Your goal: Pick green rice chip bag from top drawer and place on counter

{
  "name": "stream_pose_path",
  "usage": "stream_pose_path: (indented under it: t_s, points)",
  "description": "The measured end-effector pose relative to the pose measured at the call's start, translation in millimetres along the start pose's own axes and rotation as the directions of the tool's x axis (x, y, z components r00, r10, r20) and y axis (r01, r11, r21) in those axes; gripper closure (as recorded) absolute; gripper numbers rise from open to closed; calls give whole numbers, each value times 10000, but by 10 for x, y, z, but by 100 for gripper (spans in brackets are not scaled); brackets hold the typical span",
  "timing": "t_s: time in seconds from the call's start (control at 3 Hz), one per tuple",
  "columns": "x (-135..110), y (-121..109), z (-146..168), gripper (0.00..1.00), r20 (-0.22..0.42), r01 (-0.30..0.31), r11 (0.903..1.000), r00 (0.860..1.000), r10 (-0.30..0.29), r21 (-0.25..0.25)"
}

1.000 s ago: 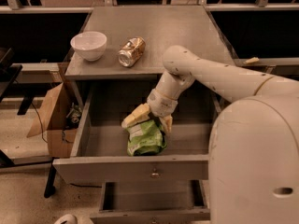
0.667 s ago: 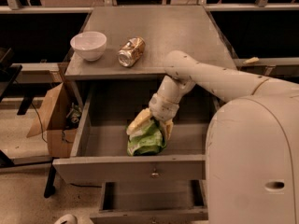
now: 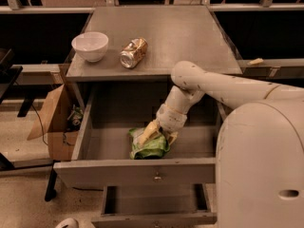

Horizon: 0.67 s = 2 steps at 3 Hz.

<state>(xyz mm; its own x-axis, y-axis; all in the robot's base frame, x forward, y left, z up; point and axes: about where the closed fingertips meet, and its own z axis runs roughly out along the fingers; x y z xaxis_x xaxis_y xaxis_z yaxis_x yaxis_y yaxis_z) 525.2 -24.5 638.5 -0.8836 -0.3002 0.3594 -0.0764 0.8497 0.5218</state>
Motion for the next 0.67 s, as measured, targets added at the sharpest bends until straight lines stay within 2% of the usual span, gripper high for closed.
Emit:
stream_pose_path:
  t_s: [0.33, 0.67]
  points:
    - [58, -127, -100, 88, 255, -323, 9993, 9991, 327, -163]
    - [143, -394, -560, 100, 1212, -704, 9968, 9898, 745, -378]
